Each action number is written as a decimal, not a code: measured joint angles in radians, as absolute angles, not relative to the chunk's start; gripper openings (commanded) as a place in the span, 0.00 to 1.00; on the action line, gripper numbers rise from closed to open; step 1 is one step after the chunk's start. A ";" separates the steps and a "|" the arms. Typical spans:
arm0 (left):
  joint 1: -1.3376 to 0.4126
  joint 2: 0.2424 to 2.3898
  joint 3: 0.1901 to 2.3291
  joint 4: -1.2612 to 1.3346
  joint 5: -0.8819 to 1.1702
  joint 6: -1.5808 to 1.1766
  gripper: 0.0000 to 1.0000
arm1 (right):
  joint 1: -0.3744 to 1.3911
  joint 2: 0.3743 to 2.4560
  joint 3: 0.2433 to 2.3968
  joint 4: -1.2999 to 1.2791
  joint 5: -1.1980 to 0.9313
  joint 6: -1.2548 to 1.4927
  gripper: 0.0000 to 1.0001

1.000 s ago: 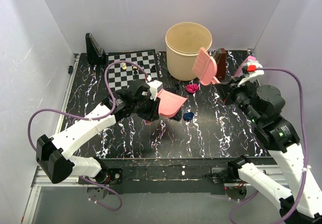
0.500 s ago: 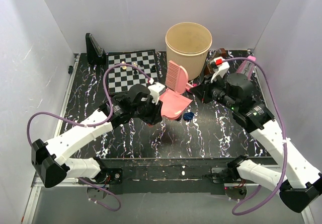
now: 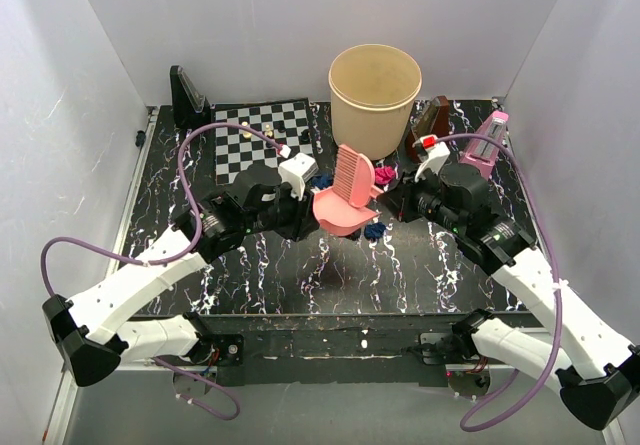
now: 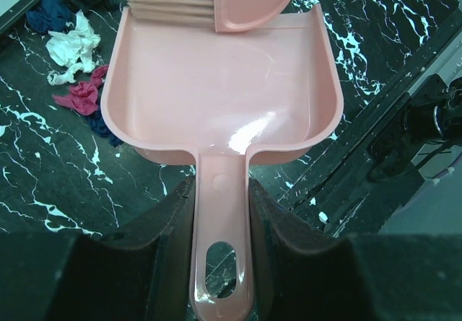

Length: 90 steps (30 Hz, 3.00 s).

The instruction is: Sweep away the paper scraps from the table

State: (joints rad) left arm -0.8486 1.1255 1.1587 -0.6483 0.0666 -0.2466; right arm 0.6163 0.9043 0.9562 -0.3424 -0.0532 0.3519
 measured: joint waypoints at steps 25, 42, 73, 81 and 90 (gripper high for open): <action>-0.851 0.745 0.885 -0.822 -0.440 -0.484 0.00 | 0.611 1.526 1.458 -0.678 -0.056 0.340 0.01; -0.851 0.807 0.874 -0.870 -0.603 -0.535 0.00 | 0.610 1.872 1.652 -0.758 -0.281 0.581 0.01; -0.851 0.942 0.849 -0.759 -0.459 -0.506 0.00 | 0.452 1.724 1.628 -0.739 -0.136 0.598 0.01; -0.851 0.948 0.841 -0.723 -0.418 -0.505 0.00 | 0.451 1.886 1.678 -0.655 -0.149 0.670 0.01; -0.851 0.961 0.796 -0.680 -0.363 -0.506 0.00 | 0.409 1.894 1.632 -0.699 -0.096 0.727 0.01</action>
